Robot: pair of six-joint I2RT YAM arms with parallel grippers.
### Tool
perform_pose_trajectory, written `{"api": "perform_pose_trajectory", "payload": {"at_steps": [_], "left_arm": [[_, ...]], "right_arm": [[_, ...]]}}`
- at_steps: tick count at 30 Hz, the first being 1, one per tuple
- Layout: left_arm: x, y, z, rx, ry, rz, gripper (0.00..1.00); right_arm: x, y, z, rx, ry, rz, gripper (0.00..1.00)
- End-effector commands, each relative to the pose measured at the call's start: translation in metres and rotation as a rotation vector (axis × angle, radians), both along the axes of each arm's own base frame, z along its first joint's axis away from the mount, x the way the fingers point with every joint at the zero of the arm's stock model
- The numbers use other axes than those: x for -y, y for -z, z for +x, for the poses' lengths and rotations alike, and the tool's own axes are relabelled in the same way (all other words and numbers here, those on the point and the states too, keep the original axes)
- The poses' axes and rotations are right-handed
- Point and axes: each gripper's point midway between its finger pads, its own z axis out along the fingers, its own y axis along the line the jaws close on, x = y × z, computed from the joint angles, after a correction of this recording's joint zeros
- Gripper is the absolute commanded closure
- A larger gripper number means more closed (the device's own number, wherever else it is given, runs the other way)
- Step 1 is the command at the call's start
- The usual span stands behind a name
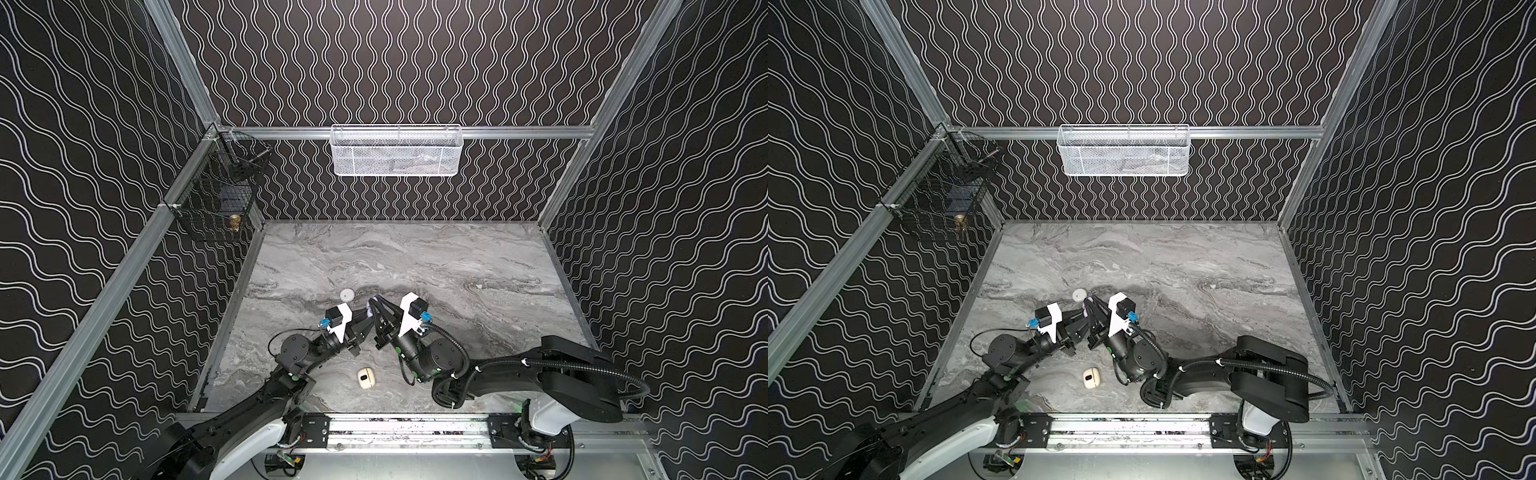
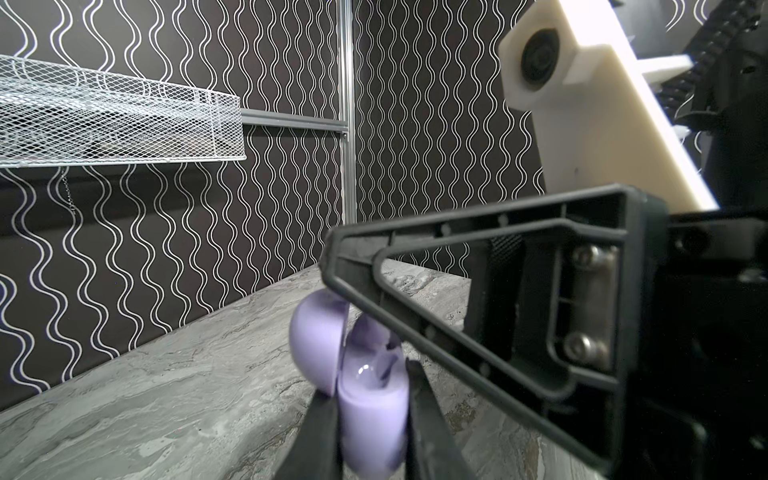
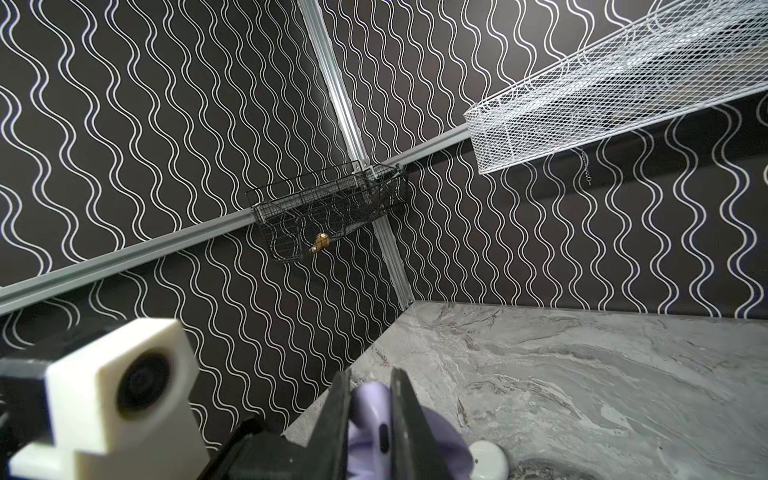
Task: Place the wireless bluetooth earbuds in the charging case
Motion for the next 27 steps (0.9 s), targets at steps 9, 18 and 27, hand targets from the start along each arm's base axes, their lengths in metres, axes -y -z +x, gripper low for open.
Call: {"api": "perform_pose_trajectory", "payload": {"at_steps": [9,18,27], "left_arm": [[-0.007,-0.016,0.001,0.032,-0.035,-0.047,1.0],[-0.006,-0.015,0.001,0.034,-0.032,-0.04,1.0],[-0.03,0.016,0.041,-0.124,-0.281,0.019,1.0]], "right_arm": [[0.006,0.016,-0.004,-0.018,-0.006,0.014,0.87],[0.002,0.018,-0.005,-0.02,-0.022,0.013,0.87],[0.059,0.051,0.008,-0.361,0.152,-0.127,0.89]]}}
